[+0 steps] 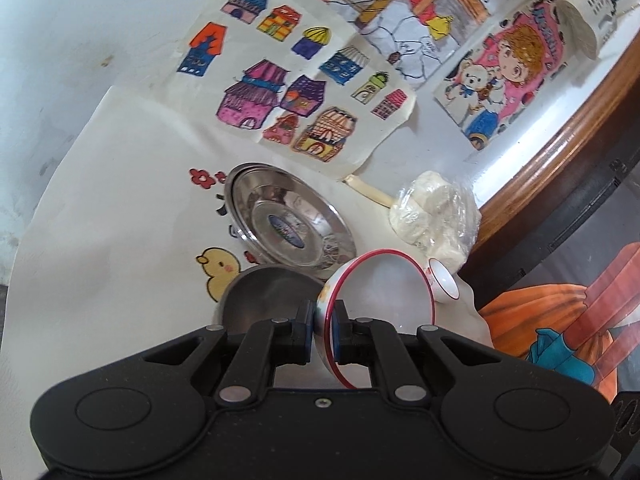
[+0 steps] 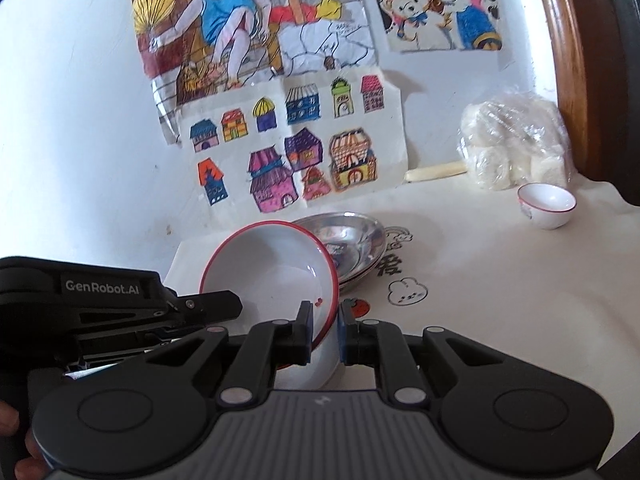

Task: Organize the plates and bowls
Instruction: 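Lift the red-rimmed bowl with both grippers and carry it to the steel bowl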

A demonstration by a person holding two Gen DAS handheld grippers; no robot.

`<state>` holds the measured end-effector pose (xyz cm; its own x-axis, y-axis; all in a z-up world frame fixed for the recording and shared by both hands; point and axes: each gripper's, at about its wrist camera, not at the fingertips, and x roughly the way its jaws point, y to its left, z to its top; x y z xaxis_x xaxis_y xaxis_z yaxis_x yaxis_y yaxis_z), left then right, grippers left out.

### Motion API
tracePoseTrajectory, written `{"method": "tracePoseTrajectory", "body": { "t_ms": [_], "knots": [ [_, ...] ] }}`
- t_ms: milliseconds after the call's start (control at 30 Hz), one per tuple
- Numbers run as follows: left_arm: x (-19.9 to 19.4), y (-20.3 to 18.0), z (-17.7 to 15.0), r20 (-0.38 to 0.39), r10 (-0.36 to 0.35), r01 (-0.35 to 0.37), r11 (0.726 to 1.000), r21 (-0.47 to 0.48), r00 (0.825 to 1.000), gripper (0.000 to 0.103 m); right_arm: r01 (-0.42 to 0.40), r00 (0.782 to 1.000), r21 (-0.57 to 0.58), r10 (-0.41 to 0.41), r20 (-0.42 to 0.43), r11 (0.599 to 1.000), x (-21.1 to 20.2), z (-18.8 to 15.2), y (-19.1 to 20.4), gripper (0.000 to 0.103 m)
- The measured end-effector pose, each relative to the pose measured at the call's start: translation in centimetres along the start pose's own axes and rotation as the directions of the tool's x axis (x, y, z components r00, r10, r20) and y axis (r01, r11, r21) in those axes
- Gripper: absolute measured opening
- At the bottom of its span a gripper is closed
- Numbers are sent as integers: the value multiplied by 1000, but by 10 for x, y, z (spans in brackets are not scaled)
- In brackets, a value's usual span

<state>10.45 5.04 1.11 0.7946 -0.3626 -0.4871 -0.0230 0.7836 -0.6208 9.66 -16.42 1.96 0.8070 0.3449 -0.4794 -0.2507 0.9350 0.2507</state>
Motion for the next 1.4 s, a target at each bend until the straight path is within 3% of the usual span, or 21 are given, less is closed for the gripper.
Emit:
{"method": "tracePoseTrajectory", "body": {
  "t_ms": [700, 1400],
  "knots": [
    [14, 23, 0, -51, 40, -44, 997, -65, 998, 9, -4, 994, 0, 4, -110, 1000, 25, -3, 5, 16],
    [18, 29, 2, -76, 46, -53, 994, -96, 996, 11, -23, 988, 31, 28, -153, 999, 31, -2, 7, 28]
  ]
}}
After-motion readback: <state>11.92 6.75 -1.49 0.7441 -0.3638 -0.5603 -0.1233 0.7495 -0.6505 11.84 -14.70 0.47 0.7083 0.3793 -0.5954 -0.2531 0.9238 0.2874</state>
